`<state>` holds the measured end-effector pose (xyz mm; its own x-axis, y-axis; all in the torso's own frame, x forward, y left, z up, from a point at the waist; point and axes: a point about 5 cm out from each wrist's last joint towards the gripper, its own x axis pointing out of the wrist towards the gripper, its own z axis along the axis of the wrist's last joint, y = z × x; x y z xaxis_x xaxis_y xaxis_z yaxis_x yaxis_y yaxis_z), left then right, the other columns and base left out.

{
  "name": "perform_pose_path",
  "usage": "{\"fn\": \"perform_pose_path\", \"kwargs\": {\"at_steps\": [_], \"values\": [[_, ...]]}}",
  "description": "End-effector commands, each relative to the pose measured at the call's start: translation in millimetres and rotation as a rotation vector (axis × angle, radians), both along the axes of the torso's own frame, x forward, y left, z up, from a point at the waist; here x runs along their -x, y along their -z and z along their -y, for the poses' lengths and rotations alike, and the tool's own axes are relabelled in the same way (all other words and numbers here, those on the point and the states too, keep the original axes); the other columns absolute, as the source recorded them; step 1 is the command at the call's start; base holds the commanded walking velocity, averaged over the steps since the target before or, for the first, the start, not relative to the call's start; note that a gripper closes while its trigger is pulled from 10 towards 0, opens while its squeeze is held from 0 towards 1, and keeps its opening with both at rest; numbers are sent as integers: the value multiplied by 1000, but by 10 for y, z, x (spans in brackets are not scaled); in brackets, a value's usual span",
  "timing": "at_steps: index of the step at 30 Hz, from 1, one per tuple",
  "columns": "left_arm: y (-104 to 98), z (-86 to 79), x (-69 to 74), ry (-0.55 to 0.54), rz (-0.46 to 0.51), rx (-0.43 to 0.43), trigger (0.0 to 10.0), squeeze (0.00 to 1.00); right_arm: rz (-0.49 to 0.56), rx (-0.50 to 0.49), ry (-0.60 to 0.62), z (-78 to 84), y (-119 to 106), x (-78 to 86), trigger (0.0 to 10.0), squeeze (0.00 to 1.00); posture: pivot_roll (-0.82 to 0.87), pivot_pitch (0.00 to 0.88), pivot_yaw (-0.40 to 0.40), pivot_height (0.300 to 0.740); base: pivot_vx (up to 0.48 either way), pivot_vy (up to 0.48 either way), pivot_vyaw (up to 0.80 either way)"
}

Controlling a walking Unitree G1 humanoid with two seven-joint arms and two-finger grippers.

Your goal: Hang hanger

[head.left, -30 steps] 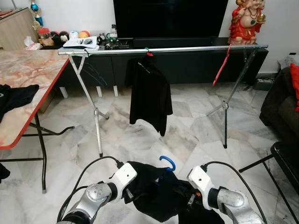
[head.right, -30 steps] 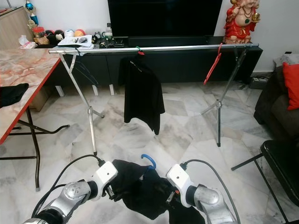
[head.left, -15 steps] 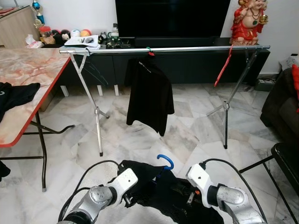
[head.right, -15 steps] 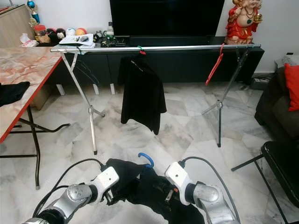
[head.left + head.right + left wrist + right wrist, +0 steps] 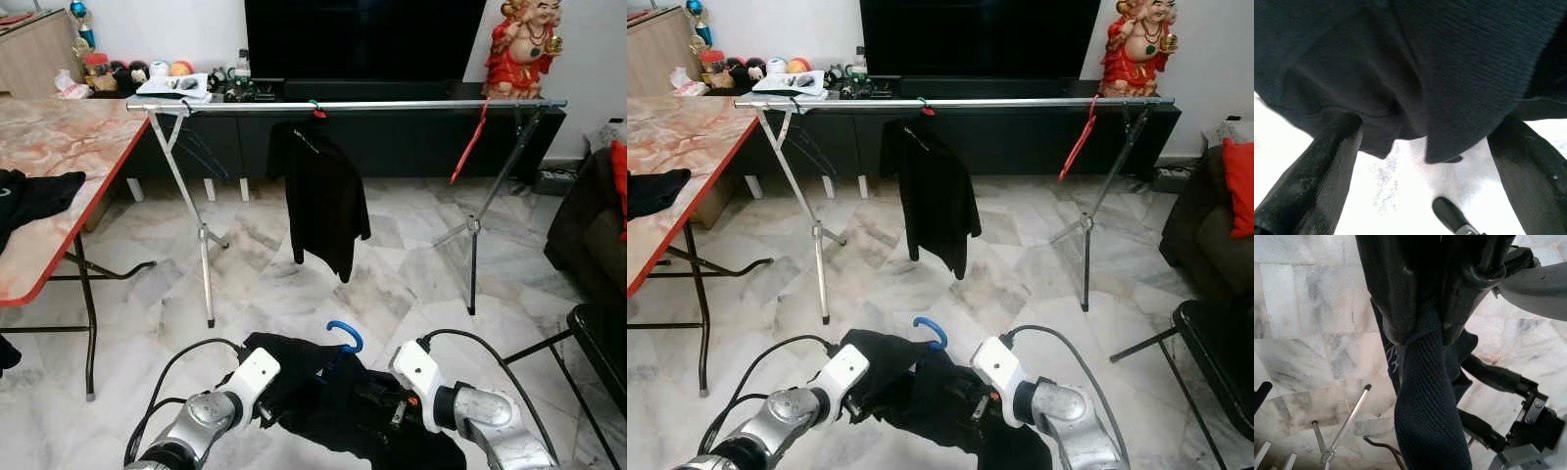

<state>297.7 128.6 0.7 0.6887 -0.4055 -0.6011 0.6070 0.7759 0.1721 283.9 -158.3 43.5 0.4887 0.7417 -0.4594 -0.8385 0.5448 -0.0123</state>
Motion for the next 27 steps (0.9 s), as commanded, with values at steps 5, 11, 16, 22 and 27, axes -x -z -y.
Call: {"fn": "perform_pose_path", "kwargs": {"at_steps": [5, 11, 16, 22, 27], "values": [[32, 9, 15, -25, -15, -8, 10000, 0, 37, -39, -13, -13, -104, -15, 10000, 0, 43, 11, -13, 740, 0, 0, 0], [49, 11, 17, -55, -19, -26, 0, 0, 39, -40, -8, -15, -109, -16, 10000, 0, 39, 12, -12, 740, 0, 0, 0], [47, 16, 13, -75, -20, -13, 0, 0, 37, -45, -10, -22, -110, -8, 10000, 0, 39, 17, -13, 740, 0, 0, 0], [44, 30, 9, -75, -22, -9, 0, 0, 40, -52, -11, -19, -138, -15, 10000, 0, 33, 21, -12, 740, 0, 0, 0], [45, 35, 10, -75, -23, -5, 0, 0, 37, -51, -11, -10, -135, -4, 10000, 0, 33, 26, -13, 740, 0, 0, 0]]}}
